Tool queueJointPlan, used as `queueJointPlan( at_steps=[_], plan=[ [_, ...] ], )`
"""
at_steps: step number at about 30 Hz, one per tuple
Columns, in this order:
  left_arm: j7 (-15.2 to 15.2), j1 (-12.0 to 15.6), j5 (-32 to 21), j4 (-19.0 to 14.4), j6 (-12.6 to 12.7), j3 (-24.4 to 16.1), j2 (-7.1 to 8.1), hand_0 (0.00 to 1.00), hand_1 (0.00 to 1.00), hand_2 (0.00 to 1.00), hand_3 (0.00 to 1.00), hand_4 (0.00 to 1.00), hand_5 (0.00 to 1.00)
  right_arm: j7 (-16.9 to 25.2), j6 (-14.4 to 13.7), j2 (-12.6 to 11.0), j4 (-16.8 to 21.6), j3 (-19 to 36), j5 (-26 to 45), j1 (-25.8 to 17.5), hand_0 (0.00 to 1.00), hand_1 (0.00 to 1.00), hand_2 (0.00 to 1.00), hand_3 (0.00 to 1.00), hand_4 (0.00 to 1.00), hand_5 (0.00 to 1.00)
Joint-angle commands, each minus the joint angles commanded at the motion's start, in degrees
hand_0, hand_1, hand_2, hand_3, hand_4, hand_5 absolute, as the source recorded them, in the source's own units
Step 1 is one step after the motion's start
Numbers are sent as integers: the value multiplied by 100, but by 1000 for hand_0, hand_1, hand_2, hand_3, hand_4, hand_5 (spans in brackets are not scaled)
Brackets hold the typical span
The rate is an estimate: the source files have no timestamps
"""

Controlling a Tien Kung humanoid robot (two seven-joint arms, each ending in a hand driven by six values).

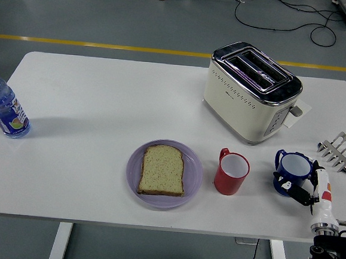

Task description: Pick up the cup,pour liquid into bread,place the cup on the desk

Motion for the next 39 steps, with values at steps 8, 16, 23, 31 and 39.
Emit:
queueJointPlan(
  at_steps=[8, 16, 23, 31, 39],
  plan=[
    [-2, -28, 23, -2, 2, -20, 12, 646, 597, 590, 527, 303, 766, -42, 32, -11, 58, 89, -112, -59, 755, 571, 777, 990, 928, 77],
    [-5, -28, 18, -3, 4, -25, 13, 646, 597, 589, 526, 303, 771, -54, 77, -22, 157, 123, -241, -126, 839, 625, 817, 998, 932, 79],
    [0, -31, 15, -5, 1, -6, 14, 646, 599, 590, 526, 300, 766, -21, 108, -37, 246, 130, -266, -172, 867, 663, 862, 998, 939, 80],
    [-1, -36, 15, -8, 2, -9, 17, 645, 598, 590, 527, 292, 762, -64, 129, -41, 254, 145, -292, -201, 892, 692, 883, 998, 945, 72],
    [-1, -34, 8, -6, 5, -11, 14, 645, 597, 590, 526, 290, 762, -36, 79, -56, 383, 228, -353, -269, 905, 711, 897, 998, 947, 69]
  ],
)
